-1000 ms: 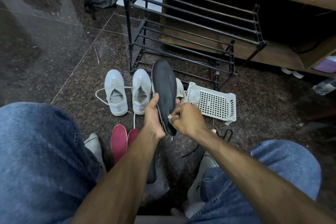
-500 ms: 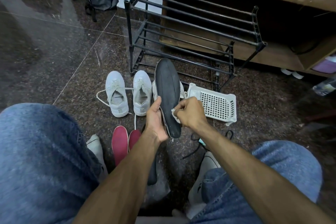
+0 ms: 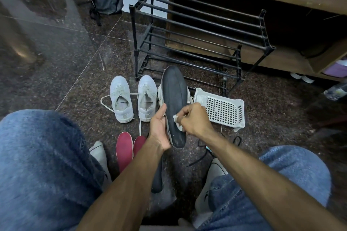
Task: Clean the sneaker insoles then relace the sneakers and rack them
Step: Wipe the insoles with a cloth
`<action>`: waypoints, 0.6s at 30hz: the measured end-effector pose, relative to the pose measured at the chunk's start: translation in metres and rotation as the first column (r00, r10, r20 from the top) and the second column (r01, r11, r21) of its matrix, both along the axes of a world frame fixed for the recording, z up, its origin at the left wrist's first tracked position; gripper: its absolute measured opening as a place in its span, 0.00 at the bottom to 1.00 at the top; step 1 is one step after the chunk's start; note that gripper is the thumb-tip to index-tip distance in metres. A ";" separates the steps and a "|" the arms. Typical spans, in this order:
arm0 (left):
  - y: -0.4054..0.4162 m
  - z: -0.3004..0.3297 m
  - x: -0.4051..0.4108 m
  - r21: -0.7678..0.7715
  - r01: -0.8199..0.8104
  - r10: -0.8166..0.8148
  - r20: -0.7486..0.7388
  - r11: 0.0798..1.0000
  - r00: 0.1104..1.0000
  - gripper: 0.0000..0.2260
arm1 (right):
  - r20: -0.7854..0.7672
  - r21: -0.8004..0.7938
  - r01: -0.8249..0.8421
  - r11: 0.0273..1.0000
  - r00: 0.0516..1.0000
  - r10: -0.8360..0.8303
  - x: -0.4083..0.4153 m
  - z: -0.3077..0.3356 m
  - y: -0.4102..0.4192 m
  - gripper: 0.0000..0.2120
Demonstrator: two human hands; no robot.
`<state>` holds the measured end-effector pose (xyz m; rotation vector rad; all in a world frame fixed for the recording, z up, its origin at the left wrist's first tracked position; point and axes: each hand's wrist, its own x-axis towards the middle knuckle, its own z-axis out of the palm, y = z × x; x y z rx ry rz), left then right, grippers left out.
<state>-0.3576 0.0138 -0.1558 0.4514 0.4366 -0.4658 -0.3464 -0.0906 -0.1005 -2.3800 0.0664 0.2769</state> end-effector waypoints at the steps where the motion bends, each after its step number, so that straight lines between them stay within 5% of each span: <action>1: 0.002 -0.001 0.001 -0.032 -0.027 0.027 0.005 0.999 1.000 0.25 | -0.037 0.010 -0.050 0.999 0.998 0.050 -0.009 -0.003 0.001 0.15; 4: 0.003 -0.003 0.005 -0.081 -0.063 0.064 0.005 0.995 0.998 0.27 | -0.059 -0.009 -0.156 0.988 0.986 0.155 -0.026 -0.005 -0.001 0.09; 10: 0.000 0.000 0.004 0.004 -0.007 0.007 0.024 1.000 1.000 0.25 | 0.110 -0.211 -0.098 0.973 0.986 0.123 0.005 0.003 -0.007 0.06; 18: 0.012 0.003 0.012 -0.083 -0.040 0.044 0.043 0.996 0.998 0.30 | 0.008 -0.409 -0.577 0.707 0.772 0.635 -0.013 0.006 -0.027 0.14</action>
